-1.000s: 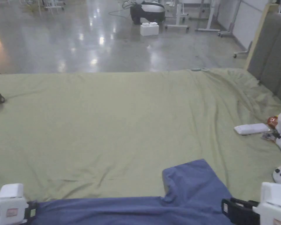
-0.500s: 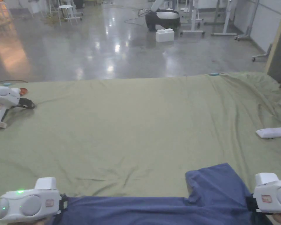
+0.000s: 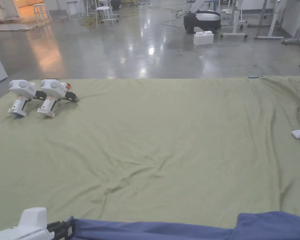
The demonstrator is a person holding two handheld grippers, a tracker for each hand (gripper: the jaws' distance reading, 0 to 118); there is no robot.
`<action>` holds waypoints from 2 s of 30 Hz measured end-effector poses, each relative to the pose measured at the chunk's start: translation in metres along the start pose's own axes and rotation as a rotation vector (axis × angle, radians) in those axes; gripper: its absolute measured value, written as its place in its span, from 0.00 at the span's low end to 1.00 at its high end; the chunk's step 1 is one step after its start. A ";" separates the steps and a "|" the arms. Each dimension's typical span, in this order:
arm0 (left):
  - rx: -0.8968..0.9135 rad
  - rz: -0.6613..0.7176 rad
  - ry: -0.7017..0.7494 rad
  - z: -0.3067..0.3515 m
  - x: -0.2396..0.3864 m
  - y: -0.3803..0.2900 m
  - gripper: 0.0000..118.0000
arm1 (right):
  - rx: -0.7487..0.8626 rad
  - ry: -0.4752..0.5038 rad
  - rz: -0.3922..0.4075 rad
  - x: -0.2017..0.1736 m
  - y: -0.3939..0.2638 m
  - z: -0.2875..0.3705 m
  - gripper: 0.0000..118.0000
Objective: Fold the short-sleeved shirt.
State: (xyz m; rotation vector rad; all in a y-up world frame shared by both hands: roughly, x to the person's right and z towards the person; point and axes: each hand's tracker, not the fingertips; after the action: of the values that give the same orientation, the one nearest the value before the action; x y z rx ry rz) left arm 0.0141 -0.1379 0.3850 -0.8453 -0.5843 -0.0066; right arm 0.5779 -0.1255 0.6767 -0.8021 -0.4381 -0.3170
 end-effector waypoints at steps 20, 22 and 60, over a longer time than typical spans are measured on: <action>0.553 -0.184 0.131 0.117 0.075 0.055 0.72 | 0.394 -0.005 0.041 -0.022 0.025 0.095 0.66; 0.679 -0.257 0.163 0.144 0.104 0.061 0.76 | 0.522 0.026 0.048 -0.036 0.034 0.121 0.66; 0.783 -0.274 0.007 0.187 0.167 0.052 0.00 | 0.736 0.093 0.165 -0.114 0.032 0.159 0.00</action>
State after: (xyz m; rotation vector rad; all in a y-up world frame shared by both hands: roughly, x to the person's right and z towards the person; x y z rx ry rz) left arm 0.0763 0.0661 0.5265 -0.0034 -0.6262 -0.0280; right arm 0.4523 0.0263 0.6985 -0.1007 -0.3604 -0.0247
